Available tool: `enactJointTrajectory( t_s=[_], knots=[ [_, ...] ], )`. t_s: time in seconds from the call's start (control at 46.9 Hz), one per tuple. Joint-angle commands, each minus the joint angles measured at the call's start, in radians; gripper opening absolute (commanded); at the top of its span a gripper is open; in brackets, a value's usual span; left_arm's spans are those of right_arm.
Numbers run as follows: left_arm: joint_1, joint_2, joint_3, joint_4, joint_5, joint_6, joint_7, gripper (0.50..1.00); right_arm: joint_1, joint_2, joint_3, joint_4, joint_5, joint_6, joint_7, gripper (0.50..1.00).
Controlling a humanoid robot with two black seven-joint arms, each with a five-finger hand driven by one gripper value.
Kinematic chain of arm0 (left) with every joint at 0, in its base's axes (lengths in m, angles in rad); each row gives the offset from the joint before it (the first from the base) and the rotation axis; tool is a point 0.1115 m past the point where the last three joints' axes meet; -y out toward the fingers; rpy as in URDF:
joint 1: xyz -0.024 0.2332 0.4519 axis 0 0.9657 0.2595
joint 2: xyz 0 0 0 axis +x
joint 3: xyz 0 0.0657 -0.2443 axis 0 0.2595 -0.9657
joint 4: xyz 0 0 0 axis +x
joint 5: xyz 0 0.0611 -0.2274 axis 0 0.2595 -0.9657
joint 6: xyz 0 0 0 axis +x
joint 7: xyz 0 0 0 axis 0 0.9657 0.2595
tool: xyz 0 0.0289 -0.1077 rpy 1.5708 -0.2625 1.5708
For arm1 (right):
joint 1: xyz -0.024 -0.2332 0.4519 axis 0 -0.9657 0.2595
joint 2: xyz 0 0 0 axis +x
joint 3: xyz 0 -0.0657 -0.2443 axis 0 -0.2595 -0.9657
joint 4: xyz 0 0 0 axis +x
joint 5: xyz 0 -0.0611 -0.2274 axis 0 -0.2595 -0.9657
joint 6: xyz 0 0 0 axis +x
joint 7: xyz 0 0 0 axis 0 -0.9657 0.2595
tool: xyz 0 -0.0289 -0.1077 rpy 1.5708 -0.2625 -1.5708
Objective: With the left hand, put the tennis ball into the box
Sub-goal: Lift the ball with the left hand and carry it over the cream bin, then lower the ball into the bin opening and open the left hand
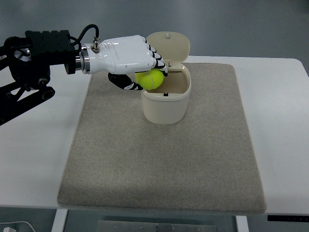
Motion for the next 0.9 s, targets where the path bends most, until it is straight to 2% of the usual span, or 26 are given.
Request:
enactJointTrajectory(
  t_s=[0.0,0.363,0.427,0.533,0.597,0.64,0.682,0.789,0.832,0.874],
  knots=[
    [-0.001,-0.026,0.0,0.025,0.015,0.0,0.001,0.5,0.0,0.0,0.0,0.0,0.0,0.0,0.0,0.938],
    [-0.019,-0.092,0.0,0.077,0.053,0.002,0.002,0.5,0.0,0.0,0.0,0.0,0.0,0.0,0.0,0.94],
    [-0.019,-0.104,0.0,0.08,0.053,0.002,0.002,0.563,0.0,0.0,0.0,0.0,0.0,0.0,0.0,0.938],
    [-0.016,-0.118,0.0,0.1,0.05,0.006,0.004,0.76,0.0,0.0,0.0,0.0,0.0,0.0,0.0,0.938],
    [-0.013,-0.121,-0.001,0.105,0.043,0.014,0.004,0.844,0.0,0.0,0.0,0.0,0.0,0.0,0.0,0.938],
    [-0.01,-0.121,-0.001,0.105,0.041,0.014,0.004,0.851,0.0,0.0,0.0,0.0,0.0,0.0,0.0,0.938],
    [-0.004,-0.119,-0.001,0.105,0.038,0.015,0.002,0.883,0.0,0.0,0.0,0.0,0.0,0.0,0.0,0.938],
    [0.001,-0.119,0.0,0.105,0.035,0.018,0.002,0.889,0.0,0.0,0.0,0.0,0.0,0.0,0.0,0.94],
    [0.004,-0.118,-0.001,0.102,0.032,0.02,0.002,0.915,0.0,0.0,0.0,0.0,0.0,0.0,0.0,0.94],
    [0.004,-0.115,0.0,0.099,0.024,0.02,0.002,0.919,0.0,0.0,0.0,0.0,-0.001,0.0,0.0,0.938]
  ],
)
